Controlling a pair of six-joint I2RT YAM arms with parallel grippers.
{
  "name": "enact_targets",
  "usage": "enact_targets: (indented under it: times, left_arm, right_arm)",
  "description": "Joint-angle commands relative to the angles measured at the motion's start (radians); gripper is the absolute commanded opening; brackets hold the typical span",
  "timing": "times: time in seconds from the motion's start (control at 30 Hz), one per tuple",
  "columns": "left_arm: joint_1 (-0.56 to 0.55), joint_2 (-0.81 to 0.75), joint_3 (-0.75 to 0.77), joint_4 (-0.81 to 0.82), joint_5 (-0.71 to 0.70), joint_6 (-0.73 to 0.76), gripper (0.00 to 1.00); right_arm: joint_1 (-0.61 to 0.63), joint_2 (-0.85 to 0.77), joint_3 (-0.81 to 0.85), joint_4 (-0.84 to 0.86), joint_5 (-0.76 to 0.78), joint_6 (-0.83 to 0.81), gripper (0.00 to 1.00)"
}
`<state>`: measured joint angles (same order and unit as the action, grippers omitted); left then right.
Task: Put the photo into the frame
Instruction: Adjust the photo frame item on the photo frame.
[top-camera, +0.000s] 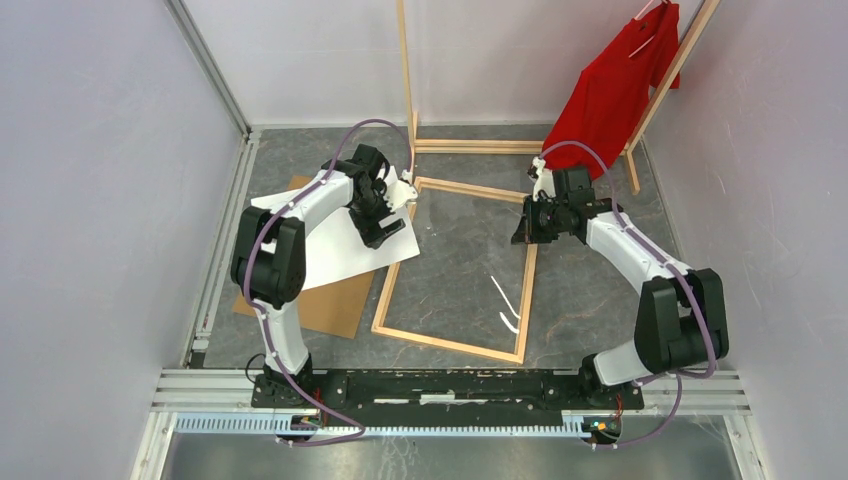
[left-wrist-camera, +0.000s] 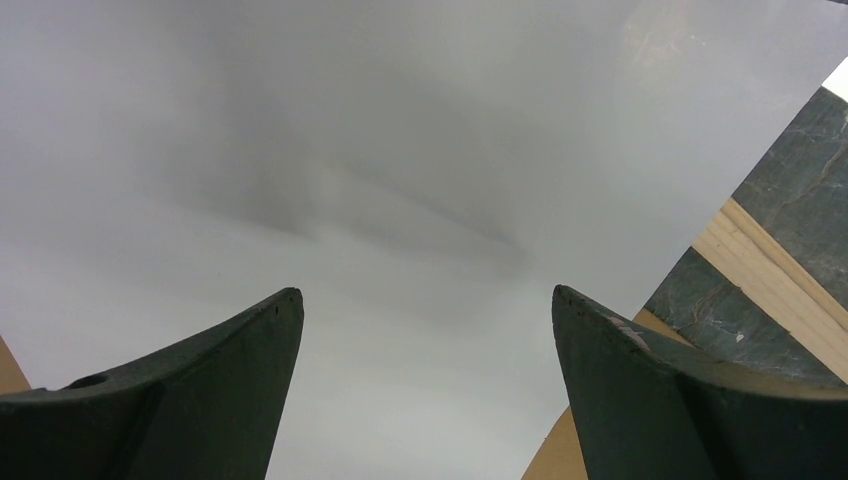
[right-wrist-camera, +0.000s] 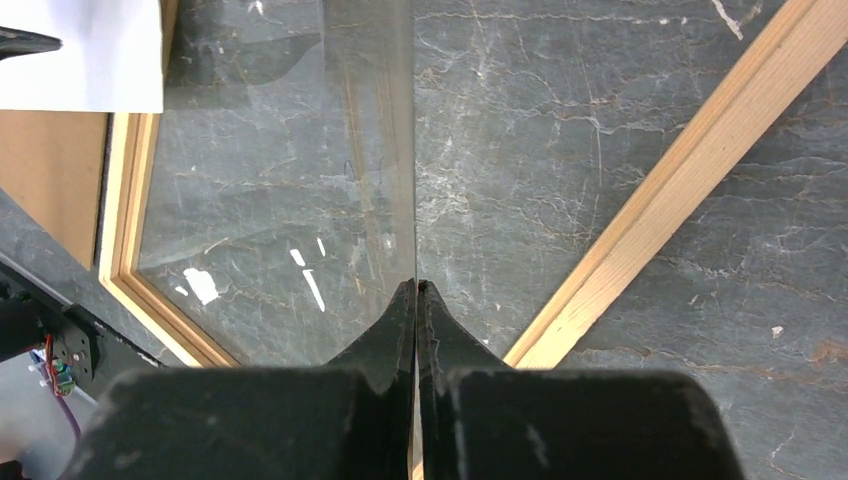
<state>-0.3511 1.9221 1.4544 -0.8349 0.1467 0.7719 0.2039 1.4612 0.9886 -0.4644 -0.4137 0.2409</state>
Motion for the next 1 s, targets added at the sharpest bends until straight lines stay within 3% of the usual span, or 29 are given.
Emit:
enact_targets:
  times: [0.0, 0.97]
  left_arm:
    - [-0.004, -0.013, 0.021, 0.014, -0.005, -0.021, 1.0]
    - [-0.005, -0.009, 0.025, 0.015, 0.004, -0.011, 1.0]
  right_arm:
    - [-0.014, 0.036, 0.011, 0.012, 0.01, 0.025, 0.0]
    - [-0.035, 0.248, 0.071, -0.093, -0.002, -0.015, 0.0]
